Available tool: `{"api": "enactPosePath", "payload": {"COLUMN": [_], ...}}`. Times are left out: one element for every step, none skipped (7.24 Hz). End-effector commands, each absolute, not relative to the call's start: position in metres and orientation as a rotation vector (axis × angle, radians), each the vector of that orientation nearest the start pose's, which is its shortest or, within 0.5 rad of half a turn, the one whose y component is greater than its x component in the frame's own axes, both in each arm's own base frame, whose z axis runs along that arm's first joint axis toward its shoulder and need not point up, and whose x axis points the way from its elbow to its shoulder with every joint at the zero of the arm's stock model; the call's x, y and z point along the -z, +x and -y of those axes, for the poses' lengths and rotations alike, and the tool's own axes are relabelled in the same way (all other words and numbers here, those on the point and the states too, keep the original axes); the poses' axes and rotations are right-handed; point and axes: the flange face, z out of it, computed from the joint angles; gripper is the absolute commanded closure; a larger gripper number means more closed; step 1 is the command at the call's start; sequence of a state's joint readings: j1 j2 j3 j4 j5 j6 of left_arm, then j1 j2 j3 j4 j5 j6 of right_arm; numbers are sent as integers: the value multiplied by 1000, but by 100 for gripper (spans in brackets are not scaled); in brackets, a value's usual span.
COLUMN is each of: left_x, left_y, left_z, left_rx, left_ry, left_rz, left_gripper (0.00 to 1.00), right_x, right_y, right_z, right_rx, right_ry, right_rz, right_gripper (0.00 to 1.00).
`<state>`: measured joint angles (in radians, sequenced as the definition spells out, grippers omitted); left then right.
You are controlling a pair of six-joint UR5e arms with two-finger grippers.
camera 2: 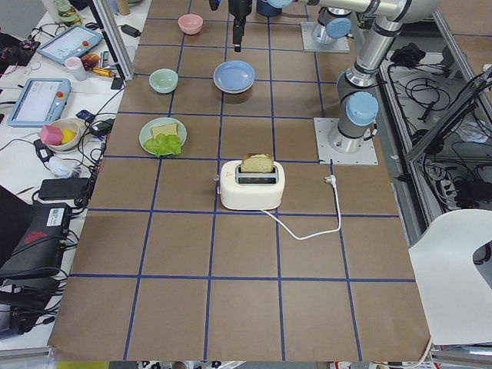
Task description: Stack three plates with pink and blue
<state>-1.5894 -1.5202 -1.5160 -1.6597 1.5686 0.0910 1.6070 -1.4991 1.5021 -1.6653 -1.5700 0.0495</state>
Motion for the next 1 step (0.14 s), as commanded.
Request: {"api": "enactPosePath", "payload": {"left_x": [-530], "left_y": [-142], "left_z": [467], "left_rx": [27], "left_ry": [166], "left_rz": [-3140], "left_gripper": [0], "right_x": [-482], "right_y": [153], "right_z": [520], "right_rx": [109], "right_ry": [-10], "right_rz": [-3137], "right_gripper": [0]}}
